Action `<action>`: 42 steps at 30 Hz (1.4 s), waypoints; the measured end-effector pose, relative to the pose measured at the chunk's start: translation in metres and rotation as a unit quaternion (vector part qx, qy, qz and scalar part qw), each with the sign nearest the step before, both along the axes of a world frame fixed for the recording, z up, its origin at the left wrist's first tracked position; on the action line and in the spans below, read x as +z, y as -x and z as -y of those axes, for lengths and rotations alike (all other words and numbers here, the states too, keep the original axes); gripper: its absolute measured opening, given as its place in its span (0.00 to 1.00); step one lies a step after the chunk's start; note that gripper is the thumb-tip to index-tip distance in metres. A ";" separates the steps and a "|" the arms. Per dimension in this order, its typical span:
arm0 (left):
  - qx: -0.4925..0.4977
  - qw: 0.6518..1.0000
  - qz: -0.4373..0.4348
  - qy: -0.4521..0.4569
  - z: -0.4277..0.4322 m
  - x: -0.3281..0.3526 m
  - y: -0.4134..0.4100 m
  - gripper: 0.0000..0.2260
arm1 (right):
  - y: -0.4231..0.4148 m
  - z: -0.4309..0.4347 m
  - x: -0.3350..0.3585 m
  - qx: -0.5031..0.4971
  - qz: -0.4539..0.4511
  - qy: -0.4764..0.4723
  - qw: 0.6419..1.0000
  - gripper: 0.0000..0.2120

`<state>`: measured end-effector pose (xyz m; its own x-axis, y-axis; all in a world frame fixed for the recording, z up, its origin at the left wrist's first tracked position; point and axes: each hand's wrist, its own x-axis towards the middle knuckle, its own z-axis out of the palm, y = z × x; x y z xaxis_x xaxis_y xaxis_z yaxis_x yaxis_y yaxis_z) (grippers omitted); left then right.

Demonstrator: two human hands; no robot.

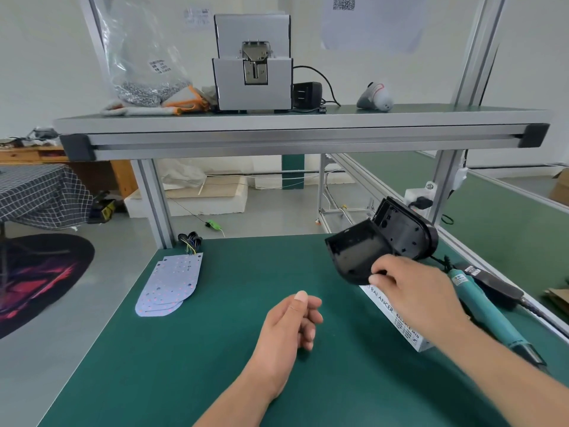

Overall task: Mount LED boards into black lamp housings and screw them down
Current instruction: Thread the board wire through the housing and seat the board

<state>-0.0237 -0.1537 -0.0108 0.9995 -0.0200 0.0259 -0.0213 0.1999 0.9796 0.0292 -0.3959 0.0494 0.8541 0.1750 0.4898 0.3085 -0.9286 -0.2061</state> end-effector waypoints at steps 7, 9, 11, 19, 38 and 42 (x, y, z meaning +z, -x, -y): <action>0.058 0.998 0.033 -0.003 0.000 0.002 0.001 0.16 | 0.074 -0.035 -0.012 0.096 0.066 0.029 0.993 0.10; 0.096 0.995 0.039 -0.012 -0.003 0.005 0.000 0.14 | 0.086 -0.040 -0.011 0.126 0.082 0.038 0.988 0.11; 0.143 0.988 0.037 -0.042 -0.009 0.007 -0.004 0.12 | 0.094 -0.043 -0.010 0.154 0.088 0.052 0.983 0.12; 0.316 0.922 -0.002 -0.223 -0.066 0.008 -0.027 0.07 | 0.114 -0.055 -0.019 0.231 0.061 0.149 0.960 0.12; 0.375 0.707 -0.232 -0.553 -0.183 0.003 -0.044 0.31 | 0.119 -0.053 -0.008 0.230 0.041 0.307 0.923 0.17; 0.374 0.723 -0.251 -0.524 -0.189 0.004 -0.047 0.35 | 0.115 -0.050 -0.015 0.224 0.043 0.242 0.943 0.17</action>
